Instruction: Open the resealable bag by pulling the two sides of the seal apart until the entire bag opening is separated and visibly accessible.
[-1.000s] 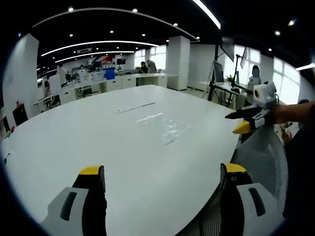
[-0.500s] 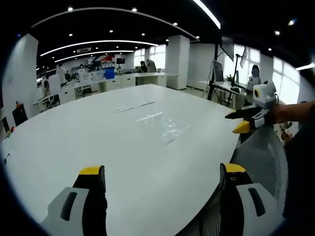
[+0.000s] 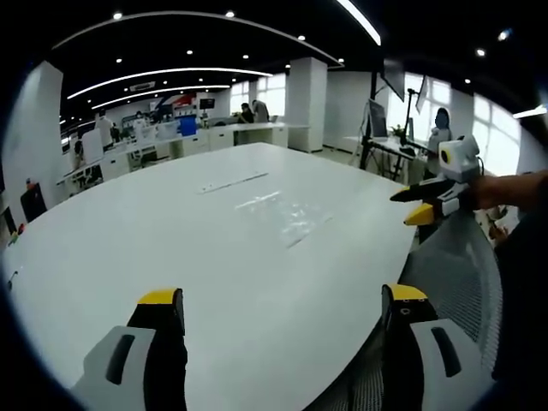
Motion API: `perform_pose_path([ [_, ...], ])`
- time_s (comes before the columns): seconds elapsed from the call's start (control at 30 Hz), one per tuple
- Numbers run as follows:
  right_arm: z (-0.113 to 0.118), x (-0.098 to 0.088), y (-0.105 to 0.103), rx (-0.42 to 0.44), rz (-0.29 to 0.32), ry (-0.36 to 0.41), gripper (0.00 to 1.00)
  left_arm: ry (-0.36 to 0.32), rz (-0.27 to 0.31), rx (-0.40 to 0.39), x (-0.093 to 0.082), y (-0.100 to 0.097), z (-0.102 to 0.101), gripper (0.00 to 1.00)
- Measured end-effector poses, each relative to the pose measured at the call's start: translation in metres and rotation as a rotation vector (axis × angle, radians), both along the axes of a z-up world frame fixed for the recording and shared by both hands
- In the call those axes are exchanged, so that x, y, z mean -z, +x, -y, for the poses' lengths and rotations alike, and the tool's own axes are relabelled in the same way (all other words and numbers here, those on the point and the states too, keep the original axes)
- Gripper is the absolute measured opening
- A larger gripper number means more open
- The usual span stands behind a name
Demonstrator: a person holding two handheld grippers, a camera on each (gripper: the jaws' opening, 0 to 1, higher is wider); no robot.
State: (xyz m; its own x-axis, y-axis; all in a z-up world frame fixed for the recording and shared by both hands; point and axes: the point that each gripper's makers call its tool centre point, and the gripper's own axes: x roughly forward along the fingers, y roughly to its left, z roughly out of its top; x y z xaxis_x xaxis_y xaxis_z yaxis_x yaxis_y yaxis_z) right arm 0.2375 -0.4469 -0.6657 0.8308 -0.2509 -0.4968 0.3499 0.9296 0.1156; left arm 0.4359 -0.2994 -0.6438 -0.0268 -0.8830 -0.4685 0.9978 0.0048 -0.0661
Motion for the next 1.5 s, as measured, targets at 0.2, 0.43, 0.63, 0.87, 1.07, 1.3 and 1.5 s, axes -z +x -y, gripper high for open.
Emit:
perform_pose_path([
  [0.2, -0.001, 0.0, 0.001, -0.005, 0.009, 0.007, 0.68, 0.007, -0.004, -0.008, 0.003, 0.001, -0.003, 0.94],
  [0.43, -0.002, 0.0, 0.002, -0.01, 0.007, 0.008, 0.68, 0.011, -0.009, -0.008, 0.004, 0.0, -0.004, 0.94],
  [0.63, -0.001, 0.0, 0.002, -0.009, 0.008, 0.008, 0.67, 0.01, -0.009, -0.008, 0.004, 0.0, -0.004, 0.93],
  [0.87, -0.001, 0.002, 0.004, -0.015, -0.005, 0.002, 0.67, 0.018, -0.008, -0.005, 0.007, 0.0, -0.004, 0.93],
  [1.07, 0.001, 0.004, 0.005, -0.016, -0.014, -0.009, 0.67, 0.017, -0.005, 0.001, 0.006, -0.001, -0.004, 0.93],
  [1.3, 0.008, 0.003, 0.008, -0.023, -0.039, -0.049, 0.67, 0.025, -0.004, 0.008, 0.008, -0.002, -0.004, 0.93],
  [1.5, 0.016, 0.002, 0.019, -0.066, -0.07, -0.112, 0.66, 0.031, -0.005, 0.011, 0.01, -0.002, -0.004, 0.93],
])
